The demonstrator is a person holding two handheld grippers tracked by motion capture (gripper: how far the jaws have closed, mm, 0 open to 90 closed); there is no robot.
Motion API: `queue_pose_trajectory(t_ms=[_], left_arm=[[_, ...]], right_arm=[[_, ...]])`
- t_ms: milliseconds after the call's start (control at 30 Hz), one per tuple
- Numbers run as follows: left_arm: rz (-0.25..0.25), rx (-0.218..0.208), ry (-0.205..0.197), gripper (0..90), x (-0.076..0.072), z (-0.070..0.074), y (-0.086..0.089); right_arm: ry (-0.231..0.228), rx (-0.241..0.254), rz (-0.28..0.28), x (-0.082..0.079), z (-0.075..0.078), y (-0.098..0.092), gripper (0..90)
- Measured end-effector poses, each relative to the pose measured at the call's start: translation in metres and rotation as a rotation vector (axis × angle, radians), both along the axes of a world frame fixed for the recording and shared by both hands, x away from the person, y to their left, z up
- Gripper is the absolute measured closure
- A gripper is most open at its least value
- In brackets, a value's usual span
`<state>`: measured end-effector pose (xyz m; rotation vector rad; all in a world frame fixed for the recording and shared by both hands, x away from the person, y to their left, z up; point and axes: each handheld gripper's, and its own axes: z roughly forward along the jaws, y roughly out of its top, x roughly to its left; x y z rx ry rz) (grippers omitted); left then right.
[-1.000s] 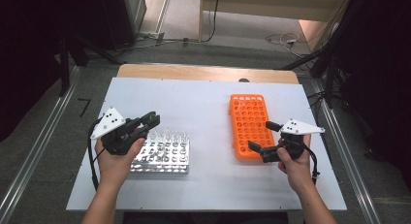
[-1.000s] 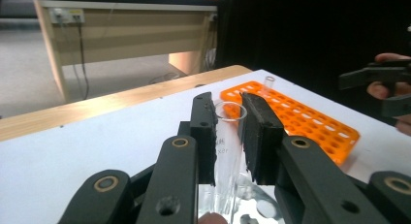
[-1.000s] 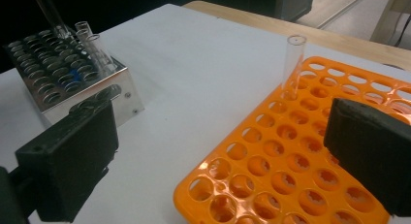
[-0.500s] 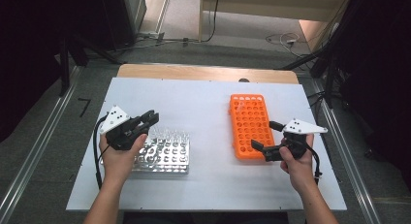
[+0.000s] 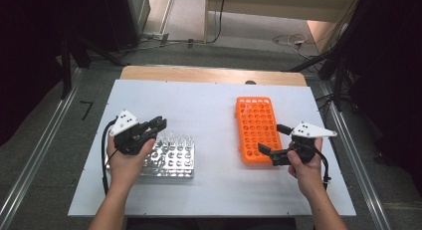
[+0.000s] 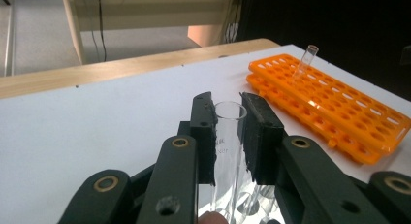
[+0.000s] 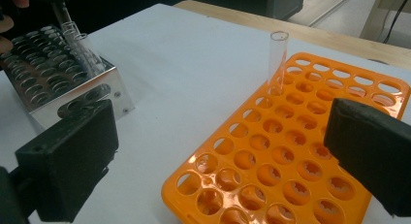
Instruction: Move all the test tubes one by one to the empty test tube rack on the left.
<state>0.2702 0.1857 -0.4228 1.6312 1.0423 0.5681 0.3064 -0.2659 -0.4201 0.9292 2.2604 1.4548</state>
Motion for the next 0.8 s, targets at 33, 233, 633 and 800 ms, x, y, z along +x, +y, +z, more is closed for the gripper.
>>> queue_pose_trajectory(t_ms=[33,233,633,800], left_arm=[[0.001,0.001,0.004,75.7,-0.0003,-0.0001,-0.0008],[0.017,0.007,0.029,75.7,-0.0017,-0.0036,0.0009],[0.009,0.007,0.063,75.6,-0.0033,-0.0082,0.0008],[0.013,0.019,0.061,75.5,-0.0047,-0.0085,0.001]], right_arm=[[0.0,-0.003,-0.001,-0.0001,0.0001,0.0001,0.0],[-0.002,-0.001,-0.002,0.0,0.0006,-0.0003,0.0],[0.0,-0.003,0.001,0.0006,0.0,0.0007,0.0],[0.003,-0.002,0.0,0.001,-0.0006,0.0007,0.0]])
